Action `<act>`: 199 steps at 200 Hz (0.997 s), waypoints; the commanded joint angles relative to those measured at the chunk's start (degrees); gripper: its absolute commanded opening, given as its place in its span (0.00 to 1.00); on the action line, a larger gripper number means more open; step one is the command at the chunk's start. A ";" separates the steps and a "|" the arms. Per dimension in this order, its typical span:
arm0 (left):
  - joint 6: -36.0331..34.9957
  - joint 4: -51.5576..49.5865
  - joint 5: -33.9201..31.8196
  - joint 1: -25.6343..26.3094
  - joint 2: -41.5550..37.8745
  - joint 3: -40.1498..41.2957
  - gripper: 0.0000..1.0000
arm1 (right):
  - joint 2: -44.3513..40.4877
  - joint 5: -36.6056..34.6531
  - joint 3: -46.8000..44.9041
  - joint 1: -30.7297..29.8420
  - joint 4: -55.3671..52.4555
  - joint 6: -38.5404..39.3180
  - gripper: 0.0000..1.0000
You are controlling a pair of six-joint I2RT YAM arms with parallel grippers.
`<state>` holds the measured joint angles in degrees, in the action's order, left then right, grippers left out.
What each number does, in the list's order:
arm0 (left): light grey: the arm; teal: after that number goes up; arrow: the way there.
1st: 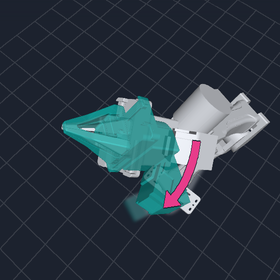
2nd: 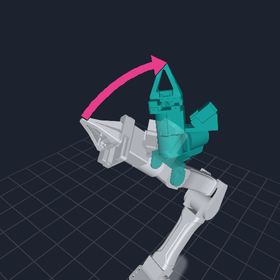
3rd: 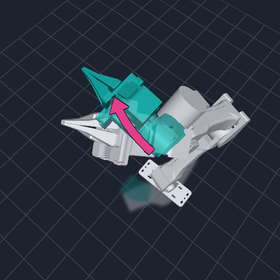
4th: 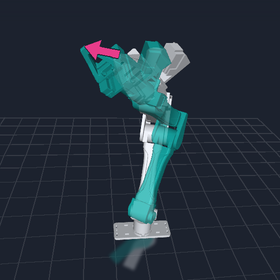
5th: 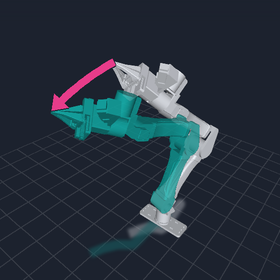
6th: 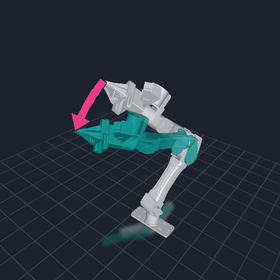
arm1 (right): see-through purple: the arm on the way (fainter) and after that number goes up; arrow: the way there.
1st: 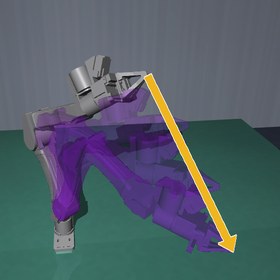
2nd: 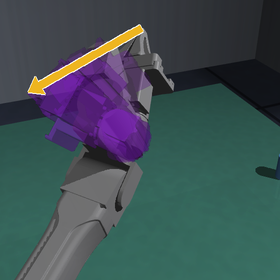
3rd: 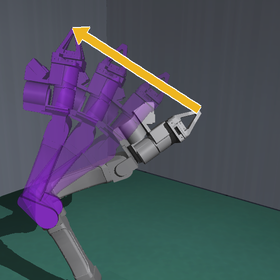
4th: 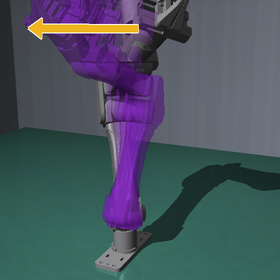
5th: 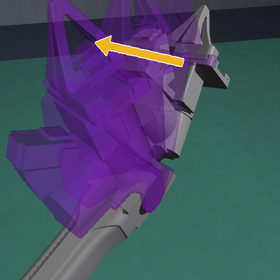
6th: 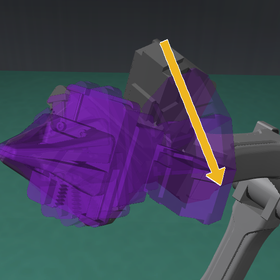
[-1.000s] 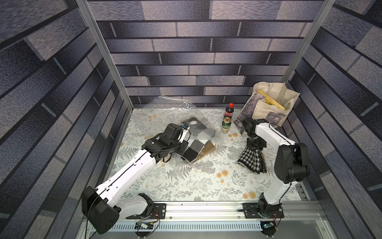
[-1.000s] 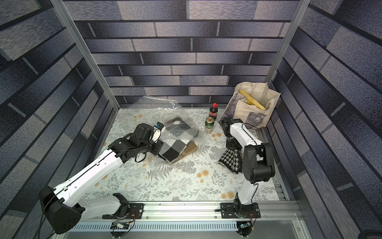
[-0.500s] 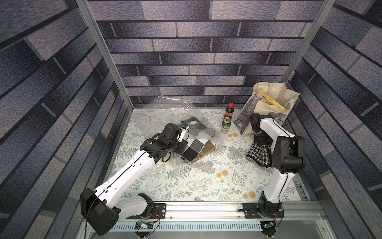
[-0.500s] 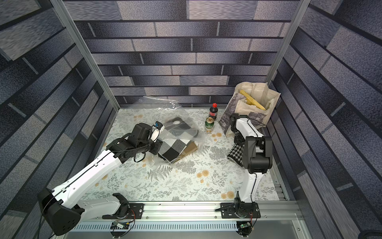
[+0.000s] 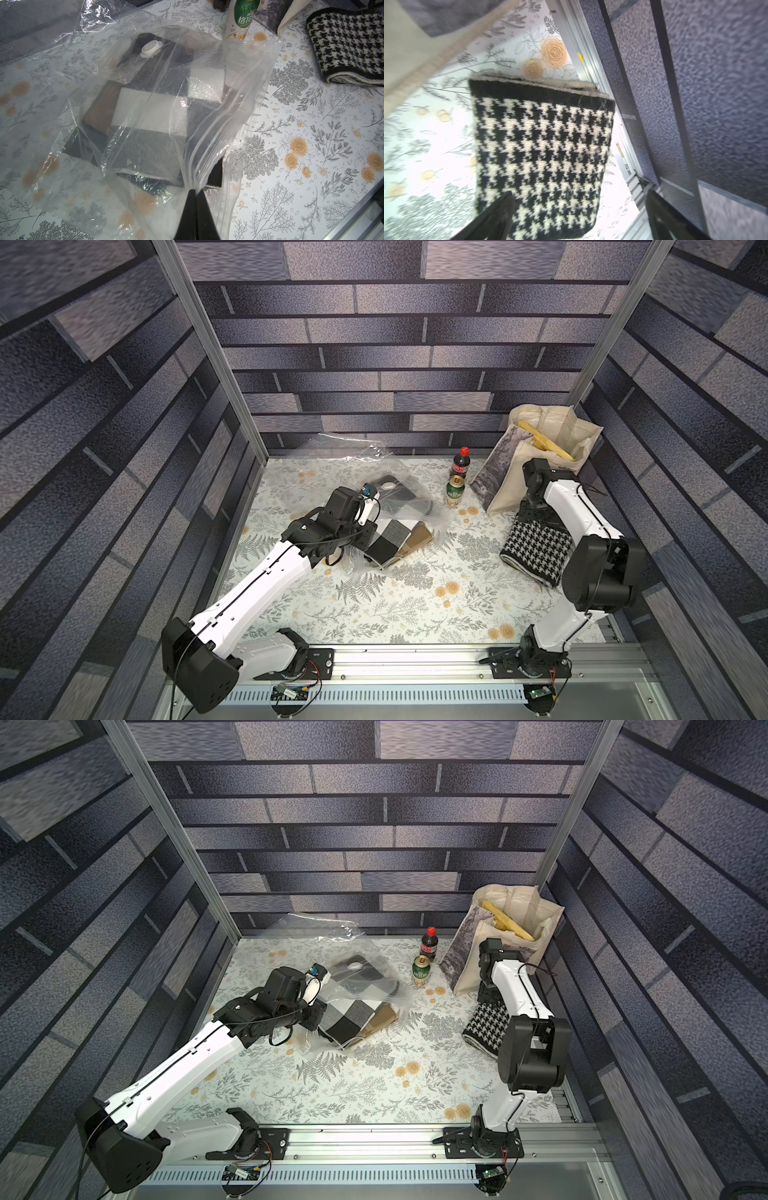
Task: Take the scarf out of the vacuum bag
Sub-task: Place the scarf at the center of the board, then move the scarf to the center of the board.
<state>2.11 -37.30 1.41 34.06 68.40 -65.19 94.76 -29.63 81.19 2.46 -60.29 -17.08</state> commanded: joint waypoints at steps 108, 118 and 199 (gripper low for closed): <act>1.30 0.73 0.68 -0.58 -1.59 1.03 0.00 | -13.83 29.72 -29.11 0.73 8.19 -25.59 1.00; 1.27 0.67 0.70 -0.58 -1.70 1.08 0.00 | -13.55 31.58 -30.12 0.83 9.23 -25.31 1.00; 1.07 0.56 0.37 -0.58 -2.29 1.31 0.00 | -6.77 26.17 -30.87 6.69 12.70 -20.78 1.00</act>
<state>2.11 -37.26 1.54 33.95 67.88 -64.53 87.50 0.19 48.23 7.09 -47.59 -39.57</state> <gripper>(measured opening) 0.038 0.999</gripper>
